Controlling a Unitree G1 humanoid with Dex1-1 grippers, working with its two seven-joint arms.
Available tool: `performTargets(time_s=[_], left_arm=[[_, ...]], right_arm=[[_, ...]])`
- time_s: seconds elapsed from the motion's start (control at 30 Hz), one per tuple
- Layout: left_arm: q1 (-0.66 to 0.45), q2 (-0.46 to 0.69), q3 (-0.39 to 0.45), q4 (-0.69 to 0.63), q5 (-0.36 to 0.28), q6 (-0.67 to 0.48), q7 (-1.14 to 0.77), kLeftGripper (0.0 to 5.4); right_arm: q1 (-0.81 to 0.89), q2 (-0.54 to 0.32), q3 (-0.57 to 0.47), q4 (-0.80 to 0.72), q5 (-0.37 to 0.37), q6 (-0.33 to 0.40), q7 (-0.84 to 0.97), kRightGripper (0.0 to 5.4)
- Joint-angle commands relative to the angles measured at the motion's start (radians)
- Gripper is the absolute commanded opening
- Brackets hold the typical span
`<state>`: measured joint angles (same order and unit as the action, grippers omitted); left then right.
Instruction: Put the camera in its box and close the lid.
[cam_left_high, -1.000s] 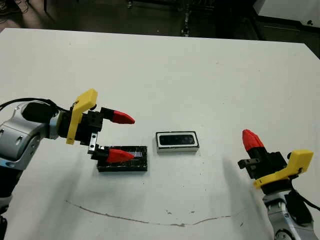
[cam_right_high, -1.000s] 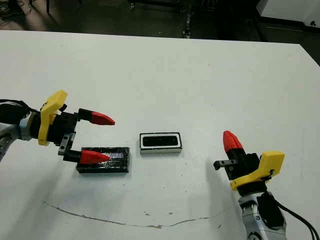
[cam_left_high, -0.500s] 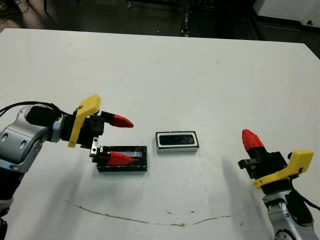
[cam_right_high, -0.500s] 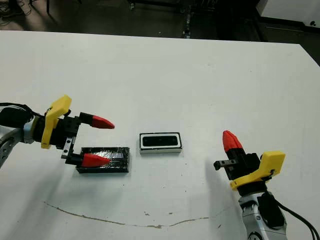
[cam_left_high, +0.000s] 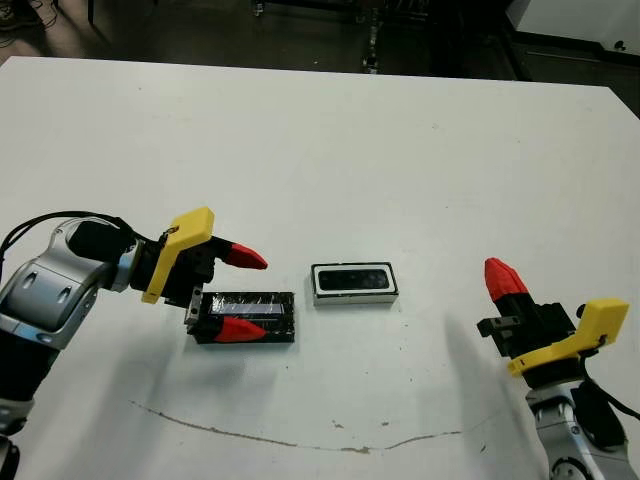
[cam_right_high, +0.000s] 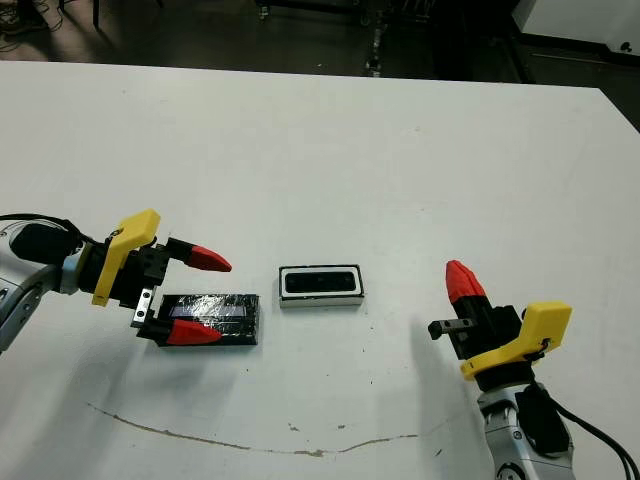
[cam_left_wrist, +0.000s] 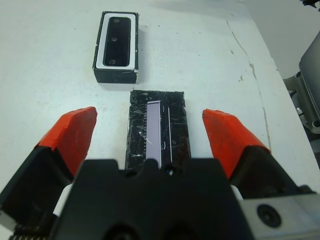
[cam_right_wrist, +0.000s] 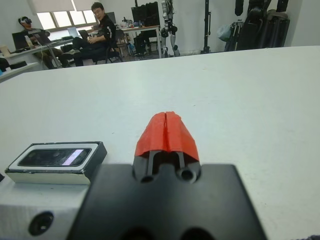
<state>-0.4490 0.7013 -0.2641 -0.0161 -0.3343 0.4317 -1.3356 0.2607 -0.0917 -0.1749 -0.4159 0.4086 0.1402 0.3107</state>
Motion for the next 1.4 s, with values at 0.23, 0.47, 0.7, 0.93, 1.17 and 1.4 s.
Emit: performTargets(time_s=[0.23, 0.47, 0.7, 0.93, 1.17, 1.4], left_arm=[[0.023, 0.011, -0.03, -0.03, 0.062, 0.014, 0.057, 5.4], [0.037, 0.016, -0.046, -0.046, 0.105, -0.031, 0.06, 5.4], [0.038, 0.015, -0.054, -0.037, 0.114, -0.045, 0.045, 5.4], [0.044, 0.009, -0.058, -0.027, 0.118, -0.051, 0.042, 5.4], [0.06, -0.004, -0.054, -0.006, 0.12, -0.098, 0.051, 5.4], [0.079, -0.017, -0.046, -0.002, 0.112, -0.096, 0.077, 5.4]], right_arm=[[0.004, -0.022, -0.007, 0.003, 0.007, -0.002, 0.003, 0.01], [0.003, -0.024, -0.005, 0.004, 0.008, -0.006, 0.0, 0.01], [0.004, -0.032, -0.002, 0.004, 0.004, -0.004, 0.004, 0.01], [0.005, -0.032, -0.002, 0.003, 0.009, 0.0, 0.003, 0.01], [0.003, -0.031, -0.003, 0.008, 0.016, -0.001, 0.008, 0.01], [0.004, -0.035, -0.002, 0.001, 0.018, 0.011, 0.003, 0.01]])
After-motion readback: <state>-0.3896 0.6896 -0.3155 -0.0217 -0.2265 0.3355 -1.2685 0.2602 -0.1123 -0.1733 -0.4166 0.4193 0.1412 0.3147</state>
